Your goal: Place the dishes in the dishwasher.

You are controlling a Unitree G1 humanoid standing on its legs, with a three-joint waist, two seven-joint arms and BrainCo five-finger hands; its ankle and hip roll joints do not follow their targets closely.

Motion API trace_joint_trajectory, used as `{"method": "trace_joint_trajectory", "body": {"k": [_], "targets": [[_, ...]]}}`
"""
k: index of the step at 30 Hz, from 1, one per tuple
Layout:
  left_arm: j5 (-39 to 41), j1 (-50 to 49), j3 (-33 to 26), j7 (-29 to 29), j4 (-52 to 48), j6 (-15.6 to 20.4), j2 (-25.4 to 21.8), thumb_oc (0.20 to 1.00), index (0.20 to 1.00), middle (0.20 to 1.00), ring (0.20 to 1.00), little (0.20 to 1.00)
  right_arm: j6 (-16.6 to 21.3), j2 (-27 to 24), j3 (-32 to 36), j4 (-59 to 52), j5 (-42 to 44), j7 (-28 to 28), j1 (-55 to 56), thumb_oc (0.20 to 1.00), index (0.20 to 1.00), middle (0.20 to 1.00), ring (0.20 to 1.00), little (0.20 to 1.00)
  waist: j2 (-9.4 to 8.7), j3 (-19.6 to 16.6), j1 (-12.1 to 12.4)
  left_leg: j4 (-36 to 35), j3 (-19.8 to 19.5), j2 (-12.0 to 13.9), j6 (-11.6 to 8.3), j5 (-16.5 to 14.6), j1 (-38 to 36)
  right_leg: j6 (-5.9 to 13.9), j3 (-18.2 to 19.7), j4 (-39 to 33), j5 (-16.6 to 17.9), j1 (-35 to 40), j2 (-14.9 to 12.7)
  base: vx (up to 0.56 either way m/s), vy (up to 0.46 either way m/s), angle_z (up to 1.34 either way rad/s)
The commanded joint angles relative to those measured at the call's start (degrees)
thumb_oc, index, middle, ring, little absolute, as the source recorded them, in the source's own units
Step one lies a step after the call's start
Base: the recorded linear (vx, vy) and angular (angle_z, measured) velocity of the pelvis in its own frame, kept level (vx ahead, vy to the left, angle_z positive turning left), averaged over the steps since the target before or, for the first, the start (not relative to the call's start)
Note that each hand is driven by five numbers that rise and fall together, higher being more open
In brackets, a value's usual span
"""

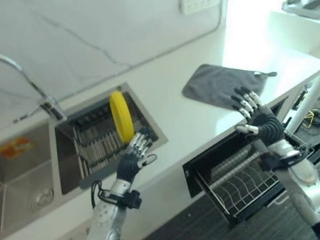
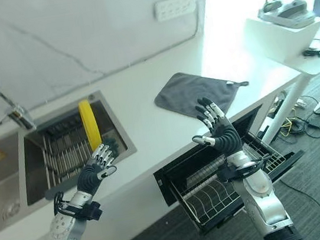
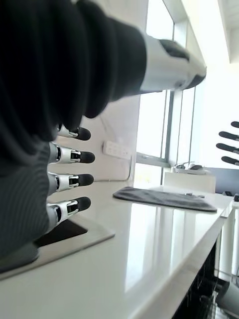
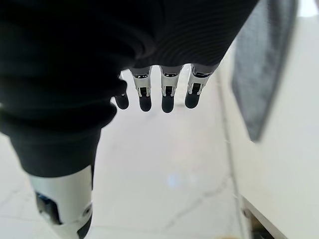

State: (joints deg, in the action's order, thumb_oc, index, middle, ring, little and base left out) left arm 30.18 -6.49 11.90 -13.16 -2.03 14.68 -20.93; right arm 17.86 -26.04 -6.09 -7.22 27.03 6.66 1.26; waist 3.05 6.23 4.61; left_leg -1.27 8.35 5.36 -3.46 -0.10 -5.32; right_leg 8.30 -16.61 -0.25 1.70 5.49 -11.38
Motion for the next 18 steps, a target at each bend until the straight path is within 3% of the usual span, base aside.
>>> {"method": "trace_joint_trajectory", "body": {"k": [1,4,9,18], "targets": [[0.82,1.24,-0.55,1.5,-3.78,3.11,-3.31,1.0,1.0,1.0,1.0,1.0,0.46,1.21,1.45,-3.38,0.95,1.03,-4.16,1.0,1.0,1.0,1.0,1.0,-2.96,1.44,2.42,0.68,3.26,0.31,1.6,-3.79,0.5,2.19,-3.34,2.23,-3.72,-0.27,-3.11,-0.01,0.183,0.65],[1.13,0.47,-1.47,0.23,-4.51,3.54,-3.89,1.0,1.0,1.0,1.0,1.0,-0.28,1.44,1.25,-5.15,0.43,-1.11,-4.63,1.0,1.0,1.0,1.0,1.0,-2.83,1.79,3.72,-1.07,2.67,-0.54,2.31,-3.61,0.23,3.41,-5.63,3.59,-3.44,-0.55,-5.15,-0.02,0.132,0.53],[0.26,-0.26,-1.81,-2.64,-5.61,1.59,-4.56,1.0,1.0,1.0,1.0,1.0,-0.82,2.01,0.79,-5.51,-0.68,-3.57,-5.67,1.0,1.0,1.0,1.0,1.0,-2.4,1.24,5.33,-2.7,1.36,-1.42,3.06,-2.95,0.17,3.56,-6.25,3.96,-4.11,0.04,-5.27,0.0,0.035,0.31],[-1.61,-2.46,-0.14,-6.67,-5.58,-5.42,-5.61,1.0,1.0,1.0,1.0,1.0,0.02,1.66,0.72,-5.19,-0.8,-5.86,-6.17,1.0,1.0,1.0,1.0,1.0,-2.01,0.64,6.45,-2.82,1.18,-1.36,3.28,-2.82,0.26,3.57,-7.06,3.9,-4.62,0.85,-5.5,0.01,-0.02,0.07]]}}
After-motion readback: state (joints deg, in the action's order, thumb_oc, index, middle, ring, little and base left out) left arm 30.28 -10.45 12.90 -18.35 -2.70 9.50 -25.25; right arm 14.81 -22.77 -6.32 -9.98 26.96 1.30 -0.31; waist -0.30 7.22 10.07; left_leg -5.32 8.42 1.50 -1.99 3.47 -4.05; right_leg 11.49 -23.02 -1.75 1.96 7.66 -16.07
